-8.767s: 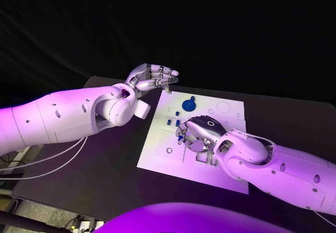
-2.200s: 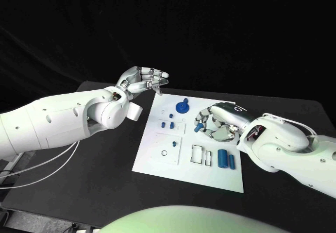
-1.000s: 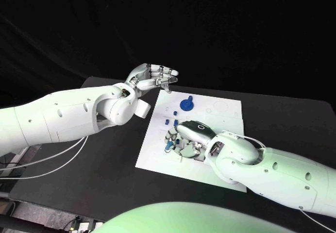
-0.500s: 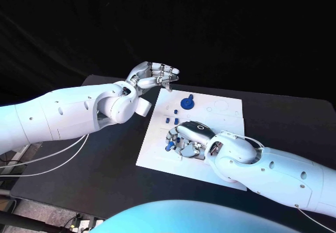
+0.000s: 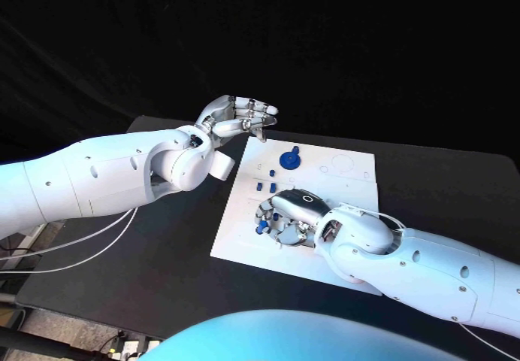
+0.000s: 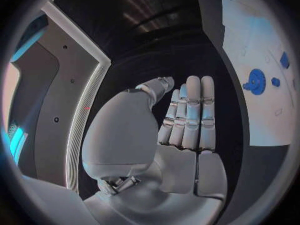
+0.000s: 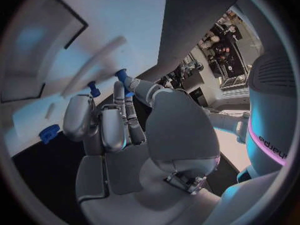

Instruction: Assemble the parts on the task board

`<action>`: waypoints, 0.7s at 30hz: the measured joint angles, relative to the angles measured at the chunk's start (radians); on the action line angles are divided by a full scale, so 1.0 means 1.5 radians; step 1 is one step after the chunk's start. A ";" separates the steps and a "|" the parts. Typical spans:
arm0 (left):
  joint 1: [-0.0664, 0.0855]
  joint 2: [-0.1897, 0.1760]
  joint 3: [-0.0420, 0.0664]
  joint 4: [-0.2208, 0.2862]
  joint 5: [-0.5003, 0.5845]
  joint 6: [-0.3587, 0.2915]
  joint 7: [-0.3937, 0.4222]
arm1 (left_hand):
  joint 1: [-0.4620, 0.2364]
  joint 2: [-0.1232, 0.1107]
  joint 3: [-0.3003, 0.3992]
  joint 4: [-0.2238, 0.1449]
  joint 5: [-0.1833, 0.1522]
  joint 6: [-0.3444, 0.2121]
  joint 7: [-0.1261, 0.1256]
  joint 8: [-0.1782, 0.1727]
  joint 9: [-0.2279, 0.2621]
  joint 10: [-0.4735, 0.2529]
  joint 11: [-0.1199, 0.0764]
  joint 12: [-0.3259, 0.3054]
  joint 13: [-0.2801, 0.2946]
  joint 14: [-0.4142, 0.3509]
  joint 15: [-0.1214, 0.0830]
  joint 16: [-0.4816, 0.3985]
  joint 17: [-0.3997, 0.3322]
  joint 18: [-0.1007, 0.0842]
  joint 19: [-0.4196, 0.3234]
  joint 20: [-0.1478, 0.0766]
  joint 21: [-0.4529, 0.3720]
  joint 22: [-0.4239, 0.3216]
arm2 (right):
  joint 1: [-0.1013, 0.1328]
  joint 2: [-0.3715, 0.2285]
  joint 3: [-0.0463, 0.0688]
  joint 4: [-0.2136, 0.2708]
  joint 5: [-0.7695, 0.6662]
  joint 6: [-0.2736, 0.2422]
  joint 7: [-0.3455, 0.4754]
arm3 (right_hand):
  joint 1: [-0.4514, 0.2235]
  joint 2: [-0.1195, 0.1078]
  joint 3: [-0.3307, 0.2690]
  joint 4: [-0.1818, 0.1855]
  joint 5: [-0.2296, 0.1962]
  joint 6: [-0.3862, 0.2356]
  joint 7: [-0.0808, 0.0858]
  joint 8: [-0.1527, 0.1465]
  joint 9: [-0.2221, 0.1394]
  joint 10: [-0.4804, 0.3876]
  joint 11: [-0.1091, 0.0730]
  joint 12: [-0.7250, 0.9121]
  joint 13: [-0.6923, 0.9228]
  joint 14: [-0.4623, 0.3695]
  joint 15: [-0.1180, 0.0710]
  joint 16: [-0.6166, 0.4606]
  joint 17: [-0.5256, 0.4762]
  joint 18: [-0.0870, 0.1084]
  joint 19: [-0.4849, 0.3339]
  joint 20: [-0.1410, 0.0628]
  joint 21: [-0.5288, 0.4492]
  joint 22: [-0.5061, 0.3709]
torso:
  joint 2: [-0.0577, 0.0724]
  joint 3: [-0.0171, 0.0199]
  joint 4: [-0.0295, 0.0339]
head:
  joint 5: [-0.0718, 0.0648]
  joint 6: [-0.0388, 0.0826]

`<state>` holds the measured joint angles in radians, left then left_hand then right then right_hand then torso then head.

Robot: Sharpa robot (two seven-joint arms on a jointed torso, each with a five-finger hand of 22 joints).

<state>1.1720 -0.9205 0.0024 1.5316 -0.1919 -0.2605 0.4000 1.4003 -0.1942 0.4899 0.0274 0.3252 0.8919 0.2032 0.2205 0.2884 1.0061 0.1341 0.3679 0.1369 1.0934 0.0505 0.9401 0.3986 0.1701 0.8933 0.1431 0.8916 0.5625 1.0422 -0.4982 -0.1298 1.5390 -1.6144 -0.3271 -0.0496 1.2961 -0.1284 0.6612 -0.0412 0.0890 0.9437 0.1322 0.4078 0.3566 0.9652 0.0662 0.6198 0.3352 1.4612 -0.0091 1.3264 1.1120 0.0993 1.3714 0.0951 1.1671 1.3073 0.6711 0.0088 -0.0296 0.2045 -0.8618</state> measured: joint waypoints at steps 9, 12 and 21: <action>0.000 0.000 0.000 0.000 0.000 0.000 0.000 | 0.000 0.000 0.000 0.000 0.000 0.000 0.000 0.000 -0.001 -0.002 -0.002 0.005 0.001 -0.005 0.000 0.000 0.001 0.000 0.000 0.000 0.000 0.001 | 0.000 0.012 -0.002 -0.008 -0.012 0.002 -0.007 | -0.010 -0.010 -0.004 0.004 0.002 -0.003 0.003 -0.004 0.009 0.000 0.001 -0.010 -0.004 0.000 0.000 0.000 0.001 0.000 0.000 0.000 -0.014 0.001 | 0.000 0.0000 0.0003 | -0.001 0.000; 0.000 0.000 0.000 0.000 0.000 0.000 0.000 | 0.000 0.000 0.000 0.000 0.000 0.000 0.000 0.000 -0.001 -0.002 -0.002 0.005 0.001 -0.005 0.000 0.000 0.001 0.000 0.000 0.000 0.000 0.001 | -0.001 0.013 -0.004 -0.010 -0.015 0.002 -0.008 | -0.027 -0.017 -0.010 0.010 0.025 -0.018 0.020 -0.019 0.013 -0.015 0.012 -0.018 -0.011 0.004 0.004 0.000 0.002 0.000 -0.004 0.004 -0.025 0.001 | 0.000 0.0001 0.0003 | -0.001 0.000; 0.000 0.000 0.000 0.000 0.000 0.000 -0.002 | 0.000 0.000 0.000 0.000 0.000 0.000 0.000 0.000 -0.001 -0.002 -0.002 0.005 0.001 -0.005 0.000 0.000 0.001 0.000 0.000 0.000 0.000 0.001 | -0.005 0.001 -0.007 -0.008 -0.021 0.004 -0.012 | -0.061 -0.052 -0.048 0.016 0.059 -0.073 0.031 -0.059 -0.007 -0.022 0.019 -0.008 -0.007 -0.001 0.013 0.000 0.002 0.000 -0.005 0.010 -0.031 0.000 | -0.001 0.0000 0.0001 | 0.000 0.000</action>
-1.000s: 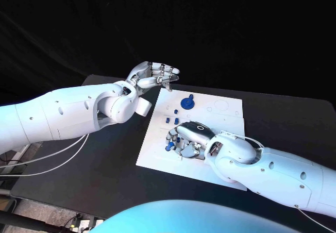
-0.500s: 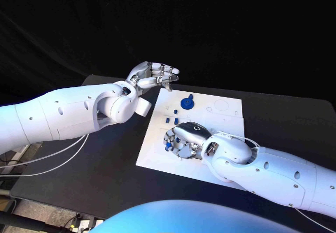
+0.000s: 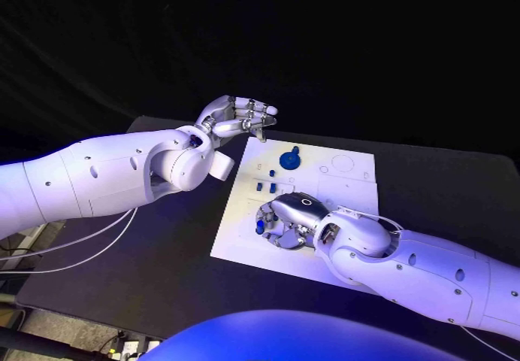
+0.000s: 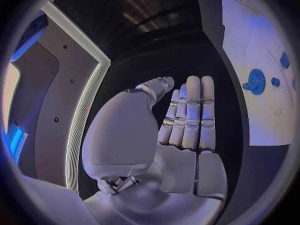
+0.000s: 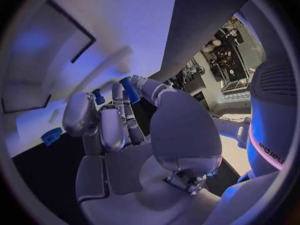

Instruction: Assemble the parts on the task board

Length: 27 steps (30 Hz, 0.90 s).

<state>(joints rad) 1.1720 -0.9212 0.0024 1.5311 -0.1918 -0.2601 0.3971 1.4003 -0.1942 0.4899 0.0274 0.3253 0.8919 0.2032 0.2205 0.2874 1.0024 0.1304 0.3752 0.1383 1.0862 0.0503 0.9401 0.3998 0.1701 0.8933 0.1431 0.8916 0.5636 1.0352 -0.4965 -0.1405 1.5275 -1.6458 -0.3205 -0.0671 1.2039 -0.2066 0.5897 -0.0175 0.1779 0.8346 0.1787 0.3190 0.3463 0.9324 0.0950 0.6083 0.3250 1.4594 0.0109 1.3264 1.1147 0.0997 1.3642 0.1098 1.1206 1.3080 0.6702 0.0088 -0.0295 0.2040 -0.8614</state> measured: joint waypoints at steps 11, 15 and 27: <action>0.000 -0.002 0.000 -0.002 0.000 0.000 -0.003 | 0.000 0.000 0.000 0.000 0.000 0.000 0.000 0.000 0.000 0.000 0.000 0.000 0.000 0.000 0.000 0.000 0.001 0.000 0.000 0.000 0.000 0.001 | 0.001 -0.056 0.008 0.060 0.003 -0.045 0.009 | -0.006 -0.006 -0.033 0.007 -0.004 -0.076 -0.021 -0.009 -0.003 -0.001 -0.016 0.020 0.008 0.004 -0.009 0.000 0.003 0.000 0.005 -0.005 0.000 0.000 | -0.001 0.0008 -0.0019 | -0.005 0.005; 0.000 -0.003 0.000 -0.004 0.000 0.000 -0.004 | 0.000 0.000 -0.002 -0.002 0.000 0.000 0.000 0.000 -0.001 0.000 0.000 0.000 0.001 0.000 0.000 0.000 0.001 0.000 0.000 0.000 0.000 0.001 | 0.009 -0.087 0.015 0.095 0.017 -0.074 0.020 | -0.006 -0.006 -0.041 0.010 -0.004 -0.085 -0.024 -0.001 -0.001 0.004 -0.021 0.030 0.012 0.004 -0.013 0.000 0.007 0.000 0.009 -0.009 0.012 0.000 | -0.002 0.0008 -0.0038 | -0.010 0.008; -0.001 -0.003 -0.004 -0.010 0.000 0.001 -0.005 | 0.000 0.000 -0.002 -0.002 0.000 0.000 0.000 0.000 -0.001 -0.002 0.002 0.003 0.000 0.000 0.000 0.000 0.002 0.000 0.000 0.000 0.000 0.001 | 0.066 -0.259 0.021 0.164 0.237 -0.072 0.046 | -0.024 0.024 -0.062 0.046 0.030 0.040 -0.034 0.077 0.028 0.092 -0.034 0.115 0.064 0.004 -0.023 0.034 0.057 -0.017 0.053 -0.018 0.093 0.000 | -0.012 0.0004 -0.0136 | -0.044 0.016</action>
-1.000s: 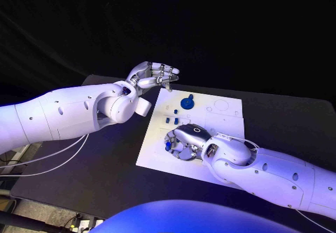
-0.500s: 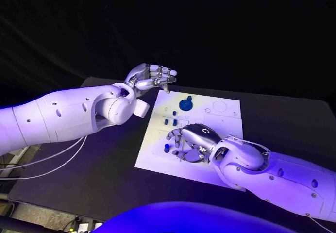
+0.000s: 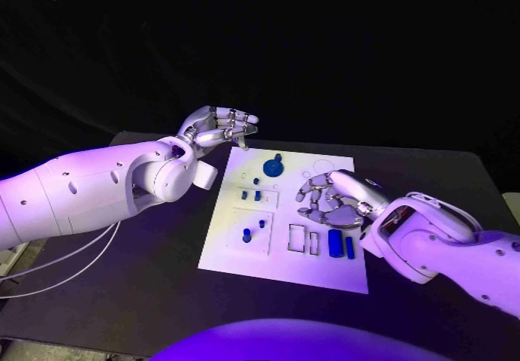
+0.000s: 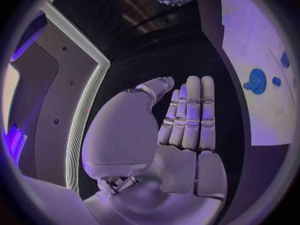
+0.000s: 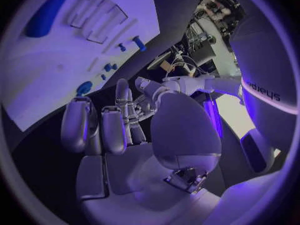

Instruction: Assemble the parts on the task board

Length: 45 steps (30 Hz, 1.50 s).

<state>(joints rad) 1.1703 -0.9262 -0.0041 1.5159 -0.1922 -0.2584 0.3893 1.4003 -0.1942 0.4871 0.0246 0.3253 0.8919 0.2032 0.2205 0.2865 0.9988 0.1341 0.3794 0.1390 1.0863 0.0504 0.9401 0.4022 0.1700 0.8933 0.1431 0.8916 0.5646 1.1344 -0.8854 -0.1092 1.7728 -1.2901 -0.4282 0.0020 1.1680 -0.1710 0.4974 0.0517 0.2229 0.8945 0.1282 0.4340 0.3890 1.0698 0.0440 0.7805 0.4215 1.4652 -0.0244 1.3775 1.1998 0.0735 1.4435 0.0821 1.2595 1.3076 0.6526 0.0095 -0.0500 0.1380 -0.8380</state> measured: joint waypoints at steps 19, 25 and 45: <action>-0.012 -0.006 -0.001 0.003 0.000 0.006 -0.002 | -0.004 0.004 0.000 0.000 0.000 -0.002 0.002 0.000 -0.001 -0.002 -0.002 0.000 0.001 0.000 0.000 0.000 0.001 0.000 0.000 0.000 0.000 0.000 | -0.035 -0.140 -0.007 0.068 0.035 0.029 -0.106 | -0.025 -0.024 -0.104 0.086 -0.004 -0.026 0.002 -0.009 0.058 0.115 0.000 0.284 0.378 0.001 -0.003 0.051 0.072 -0.003 0.011 -0.001 0.051 0.000 | -0.015 0.0000 -0.0265 | -0.044 -0.004; -0.012 -0.006 -0.001 0.007 0.000 0.007 -0.002 | -0.004 0.004 0.000 0.000 0.000 -0.002 0.002 0.000 -0.001 -0.002 -0.002 0.000 0.001 0.000 0.000 0.000 0.001 0.000 -0.002 0.002 0.000 0.000 | -0.051 -0.123 -0.009 0.063 0.013 0.015 -0.148 | -0.025 -0.024 -0.110 0.093 -0.001 -0.026 0.002 -0.009 0.062 0.115 0.000 0.291 0.393 0.001 -0.003 0.054 0.072 -0.013 0.011 -0.001 0.057 0.000 | -0.015 -0.0023 -0.0293 | -0.049 -0.005; -0.013 -0.010 -0.002 0.013 0.000 0.008 -0.001 | -0.009 0.009 -0.002 0.002 0.002 -0.002 0.002 0.000 -0.001 -0.005 0.000 0.002 0.001 0.000 0.000 0.000 0.002 0.000 -0.002 0.002 0.000 0.000 | -0.077 -0.053 -0.011 0.013 -0.036 -0.005 -0.227 | -0.026 -0.023 -0.145 0.132 0.013 -0.026 0.002 -0.012 0.075 0.115 0.000 0.293 0.409 0.001 -0.003 0.061 0.072 -0.013 0.011 -0.001 0.071 0.000 | -0.014 -0.0020 -0.0313 | -0.046 -0.008</action>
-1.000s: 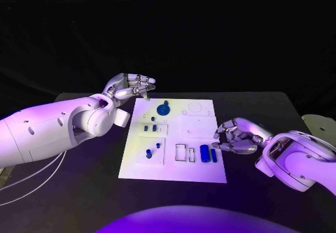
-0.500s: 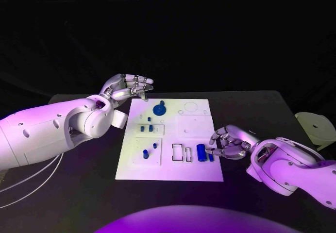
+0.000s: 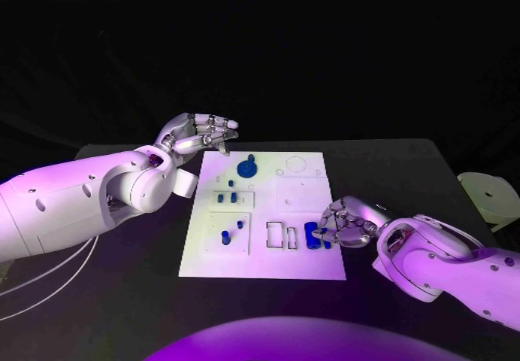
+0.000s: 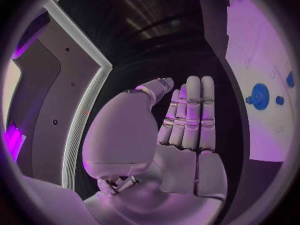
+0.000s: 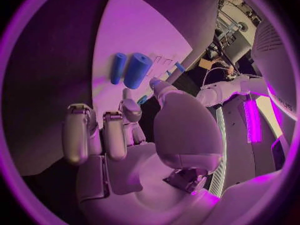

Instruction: Assemble the parts on the task board

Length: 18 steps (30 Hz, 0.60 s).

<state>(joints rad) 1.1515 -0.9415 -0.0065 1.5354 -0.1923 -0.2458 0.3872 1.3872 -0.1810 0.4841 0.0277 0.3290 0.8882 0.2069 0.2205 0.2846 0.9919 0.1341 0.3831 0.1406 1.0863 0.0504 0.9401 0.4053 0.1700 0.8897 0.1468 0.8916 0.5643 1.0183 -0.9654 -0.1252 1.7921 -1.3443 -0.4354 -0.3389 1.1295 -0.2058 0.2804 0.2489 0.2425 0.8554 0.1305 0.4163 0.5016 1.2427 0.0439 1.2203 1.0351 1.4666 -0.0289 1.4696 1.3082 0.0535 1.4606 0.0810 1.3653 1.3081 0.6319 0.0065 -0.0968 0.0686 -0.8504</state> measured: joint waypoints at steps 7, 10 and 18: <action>0.000 -0.001 0.000 0.001 0.000 0.000 0.000 | 0.000 0.000 0.000 0.000 0.000 0.000 0.000 0.000 0.000 0.000 0.000 0.000 0.000 0.000 0.000 0.000 0.000 0.000 0.000 0.000 0.000 0.000 | -0.003 0.015 0.000 -0.008 -0.018 0.002 -0.018 | -0.003 0.003 -0.010 0.010 0.000 0.002 -0.002 0.000 0.003 0.004 0.000 0.008 0.012 0.000 0.000 0.003 0.000 0.000 0.000 0.000 0.007 0.000 | 0.000 0.0004 0.0004 | 0.003 -0.003; 0.000 -0.001 0.000 0.001 0.000 0.000 0.001 | 0.000 0.000 0.000 0.000 0.000 0.000 0.000 0.000 0.000 0.000 0.000 0.000 0.000 0.000 0.000 0.000 0.000 0.000 0.000 0.000 0.000 -0.001 | -0.006 0.021 -0.001 -0.012 -0.025 0.005 -0.024 | -0.003 0.003 -0.012 0.012 0.000 0.002 -0.002 0.000 0.005 0.004 0.000 0.008 0.012 0.000 0.000 0.003 0.000 0.000 0.000 0.000 0.007 0.000 | 0.000 0.0006 0.0006 | 0.004 -0.003; 0.000 -0.001 0.000 0.002 0.000 -0.001 0.003 | 0.000 0.000 0.000 0.000 0.000 0.000 0.000 0.000 0.000 0.000 0.000 0.003 0.001 0.000 0.000 0.003 0.001 0.000 0.000 0.000 0.000 -0.001 | -0.014 0.037 -0.001 -0.021 -0.040 0.016 -0.035 | -0.003 0.003 -0.019 0.019 0.000 0.005 -0.005 0.000 0.007 0.004 0.000 0.008 0.014 0.000 0.000 0.006 0.000 0.000 0.000 0.000 0.007 0.000 | 0.000 0.0008 0.0005 | 0.007 -0.005</action>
<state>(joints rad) 1.1515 -0.9432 -0.0064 1.5379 -0.1922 -0.2474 0.3912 1.3872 -0.1811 0.4841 0.0277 0.3289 0.8882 0.2068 0.2205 0.2847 0.9920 0.1341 0.3874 0.1414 1.0863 0.0504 0.9441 0.4065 0.1700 0.8897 0.1467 0.8916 0.5635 0.9966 -0.9094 -0.1270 1.7613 -1.4047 -0.4116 -0.3921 1.1252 -0.2014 0.2515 0.2778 0.2423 0.8627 0.1232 0.4164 0.5122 1.2491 0.0432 1.2319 1.0565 1.4666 -0.0288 1.4784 1.3080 0.0535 1.4605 0.0809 1.3764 1.3078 0.6326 0.0077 -0.0961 0.0798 -0.8572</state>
